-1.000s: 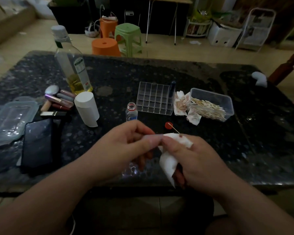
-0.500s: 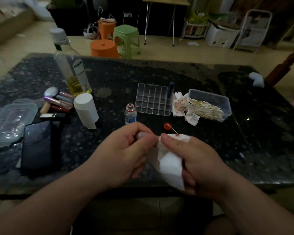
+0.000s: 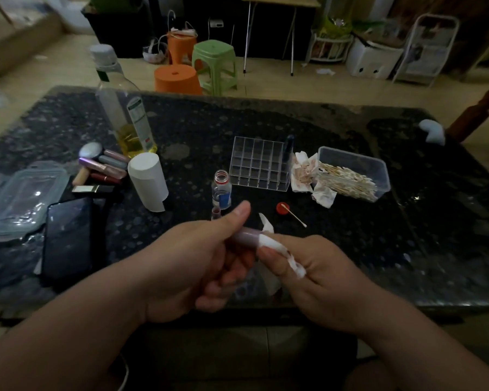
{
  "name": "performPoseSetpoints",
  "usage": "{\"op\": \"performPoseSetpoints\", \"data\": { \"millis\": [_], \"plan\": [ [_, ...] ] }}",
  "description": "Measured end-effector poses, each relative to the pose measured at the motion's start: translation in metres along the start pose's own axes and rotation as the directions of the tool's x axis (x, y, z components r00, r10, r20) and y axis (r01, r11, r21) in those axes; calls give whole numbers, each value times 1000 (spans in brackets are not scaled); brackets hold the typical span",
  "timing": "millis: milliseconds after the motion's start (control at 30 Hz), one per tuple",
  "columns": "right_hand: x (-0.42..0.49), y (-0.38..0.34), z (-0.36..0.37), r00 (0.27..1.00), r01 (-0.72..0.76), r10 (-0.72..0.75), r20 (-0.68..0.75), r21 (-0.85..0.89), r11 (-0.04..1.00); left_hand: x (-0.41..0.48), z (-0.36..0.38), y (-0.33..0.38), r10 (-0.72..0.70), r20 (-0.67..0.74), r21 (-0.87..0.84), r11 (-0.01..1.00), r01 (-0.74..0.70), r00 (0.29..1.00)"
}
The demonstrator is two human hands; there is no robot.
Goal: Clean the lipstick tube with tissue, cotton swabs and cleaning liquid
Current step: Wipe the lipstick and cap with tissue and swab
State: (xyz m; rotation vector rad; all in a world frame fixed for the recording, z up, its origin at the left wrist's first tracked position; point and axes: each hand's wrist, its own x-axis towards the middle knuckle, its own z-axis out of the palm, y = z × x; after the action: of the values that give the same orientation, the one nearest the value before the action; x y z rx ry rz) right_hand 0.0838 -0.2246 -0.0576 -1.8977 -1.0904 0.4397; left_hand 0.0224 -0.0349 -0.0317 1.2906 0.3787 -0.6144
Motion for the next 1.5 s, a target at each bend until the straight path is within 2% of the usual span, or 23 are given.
{"op": "performPoseSetpoints", "data": {
  "millis": [100,233,300,367,400,433,467,500,567,633,733,800,933,1000,1033,1067,1133,1167,1233,1267,1333,1400,1500],
  "plan": [
    [3,6,0,1000,-5,5,5,-65,998,-2,1,3,39,31,-60,997,-37,999],
    [8,-7,1,985,-156,173,-17,358,921,3,-2,-1,227,-13,100,969,-225,974],
    [8,-10,-2,934,-341,325,149,640,689,3,-3,-3,417,-37,413,834,-366,908],
    [9,-14,-4,872,-465,332,359,821,332,3,-7,-4,625,-1,700,557,-446,780],
    [9,-12,-4,864,-480,287,414,850,219,3,-10,-5,687,48,789,419,-449,725],
    [9,-10,-3,865,-480,267,425,855,194,4,-13,-5,718,92,837,319,-444,690],
    [9,-10,-4,871,-472,284,401,845,253,6,-14,-6,729,104,857,279,-432,677],
    [8,-10,-4,879,-460,328,347,800,386,8,-15,-6,720,83,854,305,-421,689],
    [6,-10,-4,915,-395,363,176,577,715,11,-19,-6,604,-21,767,521,-375,797],
    [4,-8,-3,967,-253,250,56,366,896,10,-22,-4,349,-29,541,793,-279,937],
    [1,-8,-4,995,-96,95,10,192,977,7,-25,-3,97,105,179,977,-114,990],
    [1,-8,-6,999,-41,36,41,119,992,6,-26,-5,48,148,50,997,-56,988],
    [2,1,-8,993,8,2,121,-81,997,2,-22,-6,-27,168,-25,999,32,985],
    [2,0,-4,994,-27,26,109,6,1000,2,-20,-7,7,132,-25,1000,-4,991],
    [2,-1,-2,991,-101,87,101,144,984,2,-18,-7,56,95,18,998,-58,994],
    [2,-1,0,976,-213,190,104,321,923,1,-17,-8,132,52,112,984,-137,990],
    [2,-2,0,895,-438,380,233,624,647,-3,-12,-10,321,-4,412,864,-291,947],
    [3,-2,0,859,-495,379,342,741,453,-5,-11,-11,416,-18,551,763,-338,909],
    [5,0,0,833,-540,213,511,835,107,-6,-12,-12,576,11,731,553,-400,817],
    [7,1,0,830,-541,165,532,841,12,-5,-13,-13,624,50,794,449,-410,780],
    [12,4,2,839,-510,224,495,860,8,-1,-15,-12,666,104,862,311,-401,739],
    [15,9,-1,846,-451,336,415,892,36,1,-22,-11,698,33,877,323,-356,716],
    [12,16,-12,864,-332,359,352,936,-120,0,-43,-5,702,-252,754,574,-320,666]
  ]
}}
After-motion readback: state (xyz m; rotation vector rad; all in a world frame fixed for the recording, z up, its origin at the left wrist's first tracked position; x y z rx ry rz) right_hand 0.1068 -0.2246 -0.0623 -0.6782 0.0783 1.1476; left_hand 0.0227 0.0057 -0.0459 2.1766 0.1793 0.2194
